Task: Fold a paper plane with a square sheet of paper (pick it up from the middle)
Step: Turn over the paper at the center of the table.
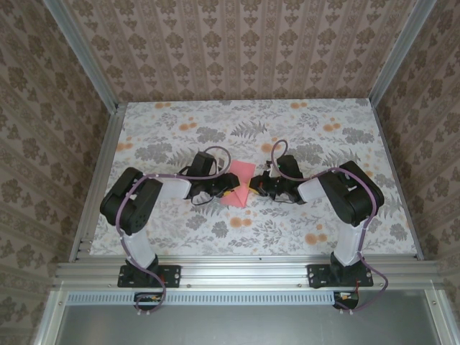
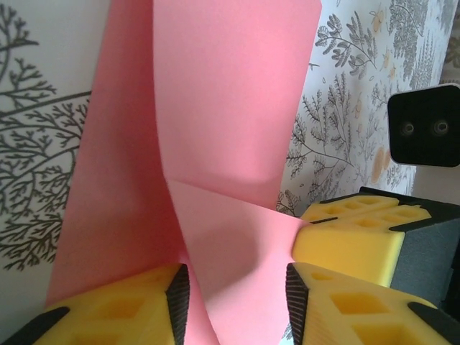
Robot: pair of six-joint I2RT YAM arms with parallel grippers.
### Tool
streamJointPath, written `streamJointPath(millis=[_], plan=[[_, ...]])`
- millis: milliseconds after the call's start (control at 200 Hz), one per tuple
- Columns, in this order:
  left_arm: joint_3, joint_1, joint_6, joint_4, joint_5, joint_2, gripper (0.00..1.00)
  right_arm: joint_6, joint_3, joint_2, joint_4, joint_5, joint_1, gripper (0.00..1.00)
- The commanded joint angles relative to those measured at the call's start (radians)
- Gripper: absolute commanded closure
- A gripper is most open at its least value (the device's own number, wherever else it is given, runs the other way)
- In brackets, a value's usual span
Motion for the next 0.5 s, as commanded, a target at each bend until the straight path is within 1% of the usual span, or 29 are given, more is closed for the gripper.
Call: streamJointPath(millis=[0, 55, 215, 340, 415, 495], plan=[[0.014, 0.004, 0.023, 0.043, 0.007, 0.011, 0.63, 0.008, -0.013, 0.018, 0.028, -0.023, -0.01, 0.93], [0.009, 0.004, 0.032, 0.054, 0.007, 0.008, 0.68, 0.007, -0.013, 0.018, 0.028, -0.025, -0.012, 0.93], [-0.002, 0.004, 0.051, 0.073, -0.009, 0.005, 0.79, 0.011, -0.013, 0.014, 0.026, -0.026, -0.015, 0.92], [-0.014, 0.005, 0.062, 0.095, -0.021, 0.001, 0.87, 0.011, -0.015, 0.001, 0.023, -0.029, -0.02, 0.9], [-0.018, 0.005, 0.073, 0.1, -0.028, 0.001, 0.93, 0.008, -0.016, -0.014, 0.018, -0.033, -0.025, 0.84], [-0.022, 0.006, 0.091, 0.088, -0.046, -0.008, 1.0, 0.005, -0.025, -0.041, 0.017, -0.031, -0.032, 0.71]])
